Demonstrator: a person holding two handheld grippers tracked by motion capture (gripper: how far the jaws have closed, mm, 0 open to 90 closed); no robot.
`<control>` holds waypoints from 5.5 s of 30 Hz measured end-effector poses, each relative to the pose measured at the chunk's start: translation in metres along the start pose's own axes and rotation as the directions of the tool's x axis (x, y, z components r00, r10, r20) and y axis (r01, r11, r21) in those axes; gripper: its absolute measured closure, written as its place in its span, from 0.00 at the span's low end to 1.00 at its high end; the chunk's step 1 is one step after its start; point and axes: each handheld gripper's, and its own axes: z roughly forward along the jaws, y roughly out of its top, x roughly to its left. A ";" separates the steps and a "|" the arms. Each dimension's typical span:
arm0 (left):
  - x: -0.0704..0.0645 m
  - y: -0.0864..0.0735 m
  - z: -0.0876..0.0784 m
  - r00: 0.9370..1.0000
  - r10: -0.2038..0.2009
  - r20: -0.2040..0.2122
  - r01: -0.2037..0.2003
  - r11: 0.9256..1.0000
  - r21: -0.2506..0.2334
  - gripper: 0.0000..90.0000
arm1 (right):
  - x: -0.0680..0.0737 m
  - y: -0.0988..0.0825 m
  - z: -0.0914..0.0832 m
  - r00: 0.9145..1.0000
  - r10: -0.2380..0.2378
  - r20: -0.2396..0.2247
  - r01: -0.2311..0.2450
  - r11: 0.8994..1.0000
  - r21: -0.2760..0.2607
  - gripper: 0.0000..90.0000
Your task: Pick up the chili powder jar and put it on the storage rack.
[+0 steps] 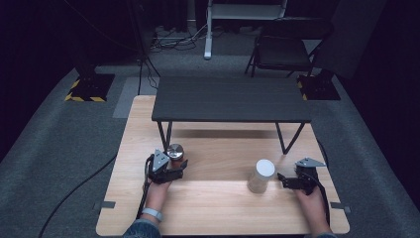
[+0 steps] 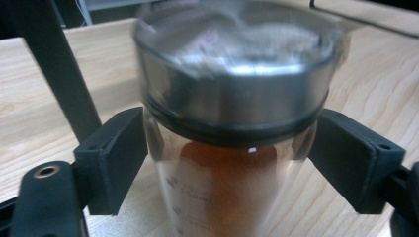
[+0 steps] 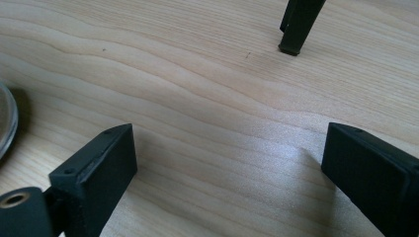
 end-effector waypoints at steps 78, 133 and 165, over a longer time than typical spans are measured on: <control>-0.018 0.122 -0.014 0.995 0.040 0.092 -0.044 0.998 0.043 0.34 | -0.001 0.000 0.001 1.000 -0.016 -0.017 0.016 1.000 -0.001 0.07; -0.009 0.241 -0.007 0.988 0.087 0.130 -0.091 0.996 0.025 0.34 | -0.002 0.001 0.001 0.999 -0.026 -0.028 0.026 1.000 -0.001 0.07; -0.001 0.261 0.032 0.992 0.041 0.118 -0.051 0.995 0.083 0.34 | -0.002 0.001 0.001 0.999 -0.030 -0.031 0.030 1.000 -0.002 0.07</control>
